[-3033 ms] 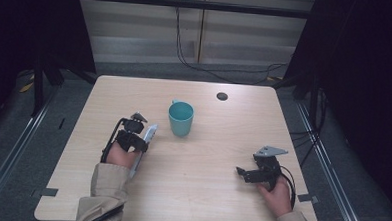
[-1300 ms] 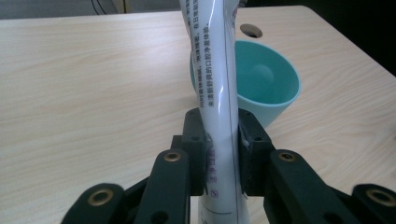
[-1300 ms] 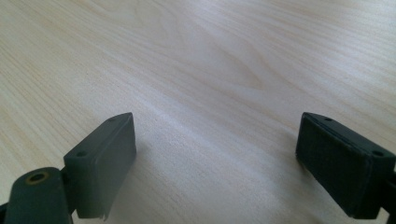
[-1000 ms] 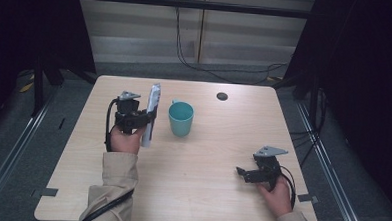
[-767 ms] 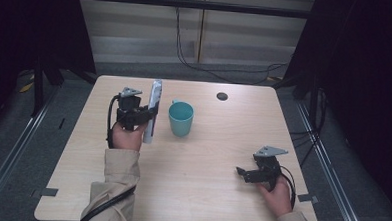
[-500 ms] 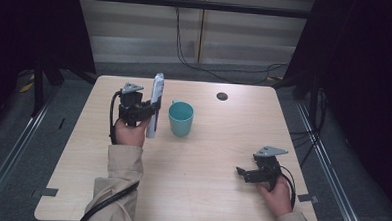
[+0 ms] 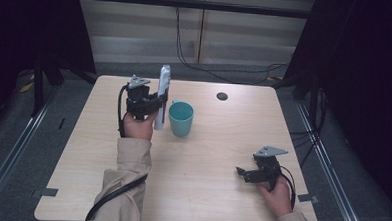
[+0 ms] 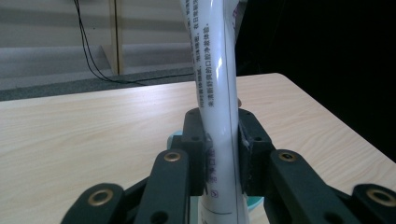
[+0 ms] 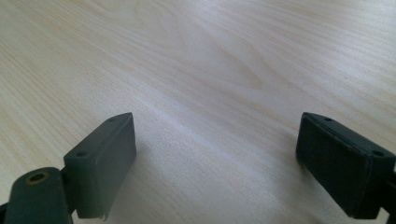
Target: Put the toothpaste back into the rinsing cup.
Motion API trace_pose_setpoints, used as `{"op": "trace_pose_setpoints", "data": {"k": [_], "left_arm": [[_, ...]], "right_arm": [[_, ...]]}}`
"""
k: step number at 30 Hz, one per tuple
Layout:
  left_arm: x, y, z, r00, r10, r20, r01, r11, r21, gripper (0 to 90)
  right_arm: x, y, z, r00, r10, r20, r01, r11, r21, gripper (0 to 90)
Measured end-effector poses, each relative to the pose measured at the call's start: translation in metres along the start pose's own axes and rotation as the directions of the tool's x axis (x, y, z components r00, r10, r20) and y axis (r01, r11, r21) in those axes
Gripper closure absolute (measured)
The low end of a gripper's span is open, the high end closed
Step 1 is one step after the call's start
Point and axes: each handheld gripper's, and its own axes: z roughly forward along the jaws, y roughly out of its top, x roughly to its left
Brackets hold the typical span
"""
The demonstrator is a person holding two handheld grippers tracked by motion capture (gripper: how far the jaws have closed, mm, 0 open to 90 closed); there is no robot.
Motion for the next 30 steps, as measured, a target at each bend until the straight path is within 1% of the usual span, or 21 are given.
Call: {"op": "trace_pose_setpoints", "data": {"k": [4, 10, 14, 16, 17, 20, 26, 27, 30], "left_arm": [[-0.003, 0.002, 0.005, 0.9999, 0.008, 0.008, -0.008, 0.9999, -0.010, 76.4], [-0.005, 0.005, 0.012, 0.9998, 0.022, 0.003, -0.022, 0.9997, -0.010, 76.3], [-0.005, 0.006, 0.017, 0.9998, 0.017, 0.005, -0.017, 0.9997, -0.016, 76.2], [-0.006, 0.006, 0.019, 0.9996, 0.028, 0.001, -0.028, 0.9994, -0.019, 76.2], [-0.007, 0.006, 0.021, 0.9997, 0.024, 0.000, -0.024, 0.9995, -0.022, 76.2], [-0.009, 0.007, 0.024, 0.9993, 0.038, 0.001, -0.038, 0.9990, -0.023, 76.2], [-0.015, 0.009, 0.029, 0.9993, 0.038, 0.001, -0.038, 0.9984, -0.041, 76.3], [-0.015, 0.010, 0.030, 0.9989, 0.046, 0.002, -0.046, 0.9982, -0.037, 76.2], [-0.016, 0.010, 0.033, 0.9987, 0.051, -0.004, -0.051, 0.9981, -0.034, 76.3]], "right_arm": [[0.000, 0.000, 0.000, 1.0000, -0.001, 0.002, 0.001, 1.000, 0.000, 11.6], [0.000, 0.000, 0.000, 1.0000, -0.001, 0.002, 0.001, 1.000, -0.001, 11.5], [0.000, 0.000, 0.000, 1.0000, -0.001, 0.002, 0.001, 1.000, -0.001, 11.5], [0.000, 0.000, 0.000, 1.0000, -0.001, 0.001, 0.001, 1.000, -0.001, 11.5], [0.000, 0.000, 0.000, 1.0000, -0.001, 0.001, 0.001, 1.000, -0.001, 11.5], [0.000, 0.000, 0.000, 1.0000, -0.001, 0.002, 0.001, 1.000, -0.001, 11.6], [0.000, 0.000, 0.000, 1.0000, -0.001, 0.002, 0.001, 1.000, -0.001, 11.5], [0.000, 0.000, 0.000, 1.0000, -0.001, 0.002, 0.001, 1.000, -0.001, 11.5], [0.000, 0.000, 0.000, 1.0000, 0.000, 0.002, 0.000, 1.000, -0.001, 11.6]]}}
